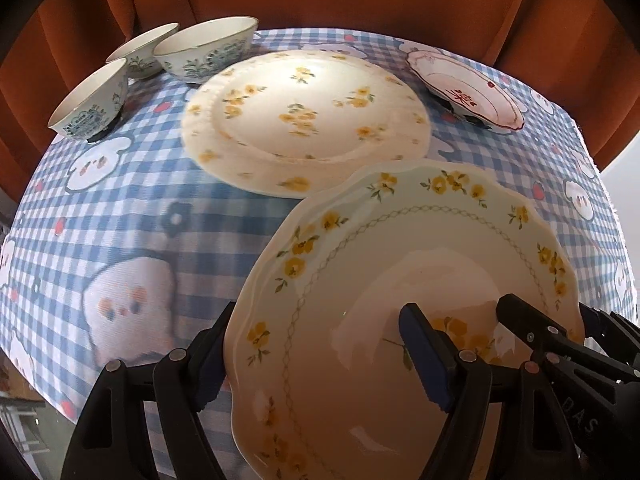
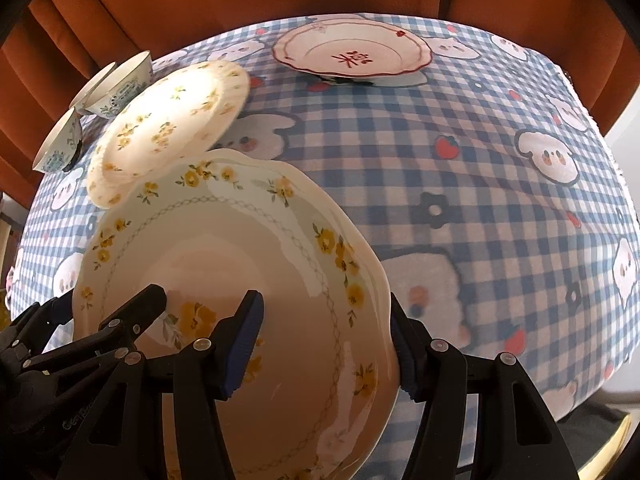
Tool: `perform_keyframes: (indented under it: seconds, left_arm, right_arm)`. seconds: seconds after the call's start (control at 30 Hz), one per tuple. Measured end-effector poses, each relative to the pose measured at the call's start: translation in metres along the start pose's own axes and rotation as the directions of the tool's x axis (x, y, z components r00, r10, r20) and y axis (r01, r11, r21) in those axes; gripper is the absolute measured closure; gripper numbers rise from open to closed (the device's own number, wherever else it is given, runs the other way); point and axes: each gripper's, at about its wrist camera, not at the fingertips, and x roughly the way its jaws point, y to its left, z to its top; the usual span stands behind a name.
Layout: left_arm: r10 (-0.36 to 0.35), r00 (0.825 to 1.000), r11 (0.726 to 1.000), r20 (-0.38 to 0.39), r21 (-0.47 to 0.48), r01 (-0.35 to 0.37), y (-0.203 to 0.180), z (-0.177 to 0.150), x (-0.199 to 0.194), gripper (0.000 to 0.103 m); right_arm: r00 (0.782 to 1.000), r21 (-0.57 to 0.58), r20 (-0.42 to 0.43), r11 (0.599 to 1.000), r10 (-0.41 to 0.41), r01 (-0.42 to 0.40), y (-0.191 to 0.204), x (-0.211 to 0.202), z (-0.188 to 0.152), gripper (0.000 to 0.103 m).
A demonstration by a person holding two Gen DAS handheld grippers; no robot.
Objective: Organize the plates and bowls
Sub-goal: 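Lift the scalloped plate with the right gripper and carry it toward the bowls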
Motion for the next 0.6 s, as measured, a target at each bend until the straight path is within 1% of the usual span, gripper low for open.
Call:
perform_keyframes:
  seconds: [0.23, 0.6]
  left_arm:
    - [-0.019, 1.0, 0.999, -0.013, 0.036, 0.02, 0.056, 0.0, -0.007, 0.024]
    - [-0.016, 1.0, 0.996, 0.008, 0.084, 0.015, 0.138, 0.008, -0.016, 0.025]
  right_arm:
    - [1.0, 0.033, -0.006, 0.999, -0.031, 0.031, 0.056, -0.001, -0.01, 0.039]
    - [0.999, 0.079, 0.014, 0.996, -0.033, 0.031, 0.14, 0.008, -0.013, 0.04]
